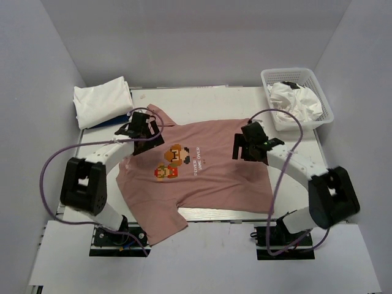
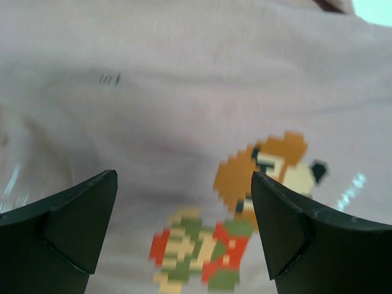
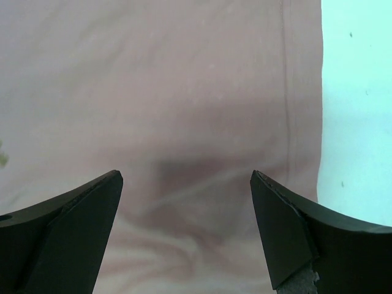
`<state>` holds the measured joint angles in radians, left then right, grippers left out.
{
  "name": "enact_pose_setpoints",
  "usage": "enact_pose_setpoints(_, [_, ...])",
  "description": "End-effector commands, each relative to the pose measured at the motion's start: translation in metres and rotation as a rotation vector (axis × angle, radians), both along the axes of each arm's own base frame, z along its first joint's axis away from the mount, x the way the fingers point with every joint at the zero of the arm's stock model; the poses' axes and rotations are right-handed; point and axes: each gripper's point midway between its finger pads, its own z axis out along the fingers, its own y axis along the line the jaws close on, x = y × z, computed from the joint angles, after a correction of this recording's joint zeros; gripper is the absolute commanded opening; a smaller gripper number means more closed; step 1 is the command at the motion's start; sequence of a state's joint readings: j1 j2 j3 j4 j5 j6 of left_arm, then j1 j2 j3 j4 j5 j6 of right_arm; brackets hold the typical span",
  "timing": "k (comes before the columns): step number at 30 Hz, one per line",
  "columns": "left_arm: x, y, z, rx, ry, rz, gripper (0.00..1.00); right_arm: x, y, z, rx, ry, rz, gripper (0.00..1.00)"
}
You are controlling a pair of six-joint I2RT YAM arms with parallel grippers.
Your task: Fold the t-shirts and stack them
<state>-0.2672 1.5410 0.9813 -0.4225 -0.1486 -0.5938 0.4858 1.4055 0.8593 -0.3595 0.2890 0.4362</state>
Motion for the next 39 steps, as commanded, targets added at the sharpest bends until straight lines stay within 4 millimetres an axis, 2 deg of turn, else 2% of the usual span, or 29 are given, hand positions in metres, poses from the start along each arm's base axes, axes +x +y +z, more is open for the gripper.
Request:
enact_pose_setpoints(1, [0.033,0.003,-0.005,0.060,-0.001,0.008,1.00,0.031,-0.006,-0.011,-0.035,0.002,-0.082,0.90])
enact_pose_setpoints(2, [0.039,0.005,-0.010,0.082,0.012,0.009,1.00,0.033,-0.003,-0.030,-0.042,0.061,-0.077,0.90])
enact_pose_setpoints(3, [0.045,0.006,-0.030,0.113,0.055,0.005,1.00,0.039,-0.008,-0.033,-0.037,0.072,-0.099,0.90])
enact_pose_setpoints(6, [0.071,0.002,-0.035,0.143,0.081,-0.012,1.00,0.055,-0.005,-0.049,-0.019,0.121,-0.099,0.90])
enact_pose_setpoints(7, [0.090,-0.003,-0.027,0.144,0.056,-0.022,1.00,0.058,-0.007,-0.052,-0.024,0.129,-0.106,0.90])
enact_pose_setpoints(8, [0.094,-0.004,-0.050,0.157,0.105,-0.025,1.00,0.062,-0.010,-0.060,-0.042,0.149,-0.112,0.90])
enact_pose_setpoints(9, [0.097,-0.004,-0.057,0.169,0.134,-0.035,1.00,0.068,-0.012,-0.064,-0.058,0.154,-0.114,0.90])
enact_pose_setpoints(10, [0.117,-0.009,-0.049,0.169,0.103,-0.045,1.00,0.069,-0.019,-0.074,-0.069,0.181,-0.133,0.90])
enact_pose_setpoints(11, [0.119,-0.010,-0.075,0.182,0.155,-0.049,1.00,0.076,-0.019,-0.072,-0.070,0.188,-0.131,0.90])
enact_pose_setpoints(12, [0.122,-0.005,-0.083,0.201,0.183,-0.062,1.00,0.080,-0.015,-0.078,-0.057,0.209,-0.124,0.90])
enact_pose_setpoints(13, [0.144,-0.011,-0.072,0.191,0.142,-0.059,1.00,0.084,-0.019,-0.079,-0.048,0.216,-0.137,0.90])
enact_pose_setpoints(14, [0.139,-0.009,-0.099,0.214,0.222,-0.073,1.00,0.099,-0.016,-0.072,-0.032,0.201,-0.148,0.90])
enact_pose_setpoints(15, [0.161,-0.014,-0.087,0.210,0.176,-0.080,1.00,0.100,-0.022,-0.075,-0.042,0.224,-0.155,0.90])
enact_pose_setpoints(17, [0.171,-0.017,-0.091,0.211,0.179,-0.080,1.00,0.122,-0.020,-0.062,-0.052,0.184,-0.123,0.90])
enact_pose_setpoints(18, [0.180,-0.024,-0.085,0.187,0.161,-0.107,1.00,0.125,-0.023,-0.068,-0.060,0.197,-0.124,0.90])
enact_pose_setpoints(21, [0.181,-0.027,-0.079,0.172,0.151,-0.114,1.00,0.149,-0.022,-0.049,-0.056,0.141,-0.076,0.90])
enact_pose_setpoints(25, [0.182,-0.026,-0.027,0.162,0.058,-0.114,1.00,0.172,-0.014,-0.007,-0.044,0.029,0.009,0.90])
enact_pose_setpoints(26, [0.182,-0.028,0.005,0.169,0.004,-0.107,1.00,0.178,-0.010,0.005,-0.054,0.001,0.034,0.90])
enact_pose_setpoints(27, [0.177,-0.030,0.022,0.179,-0.008,-0.108,1.00,0.178,-0.008,0.023,-0.036,-0.034,0.042,0.90])
enact_pose_setpoints(29, [0.163,-0.026,0.047,0.197,-0.026,-0.100,1.00,0.169,-0.001,0.030,0.001,-0.034,0.040,0.90])
enact_pose_setpoints(30, [0.154,-0.027,0.085,0.159,-0.090,-0.086,1.00,0.170,0.002,0.038,0.026,-0.069,0.041,0.90])
enact_pose_setpoints(31, [0.143,-0.025,0.099,0.128,-0.106,-0.052,1.00,0.150,0.002,0.044,0.049,-0.072,0.049,0.90])
enact_pose_setpoints(32, [0.120,-0.019,0.085,0.126,-0.056,-0.036,1.00,0.142,0.007,0.044,0.087,-0.071,0.036,0.90])
enact_pose_setpoints(33, [0.107,-0.017,0.091,0.107,-0.065,-0.015,1.00,0.143,0.015,0.069,0.150,-0.156,0.028,0.90])
enact_pose_setpoints(34, [0.075,-0.014,0.095,0.053,-0.053,0.019,1.00,0.112,0.014,0.047,0.183,-0.096,0.024,0.90])
enact_pose_setpoints(36, [0.037,-0.011,0.089,0.005,-0.014,0.041,1.00,0.093,0.011,0.047,0.237,-0.122,-0.022,0.90])
enact_pose_setpoints(37, [0.000,-0.005,0.058,-0.011,0.086,0.076,1.00,0.073,0.007,0.029,0.257,-0.074,-0.051,0.90])
enact_pose_setpoints(38, [-0.021,-0.007,0.074,-0.074,0.051,0.075,1.00,0.069,0.006,0.055,0.301,-0.157,-0.059,0.90])
enact_pose_setpoints(39, [-0.042,-0.004,0.068,-0.091,0.079,0.094,1.00,0.054,0.002,0.040,0.338,-0.119,-0.126,0.90])
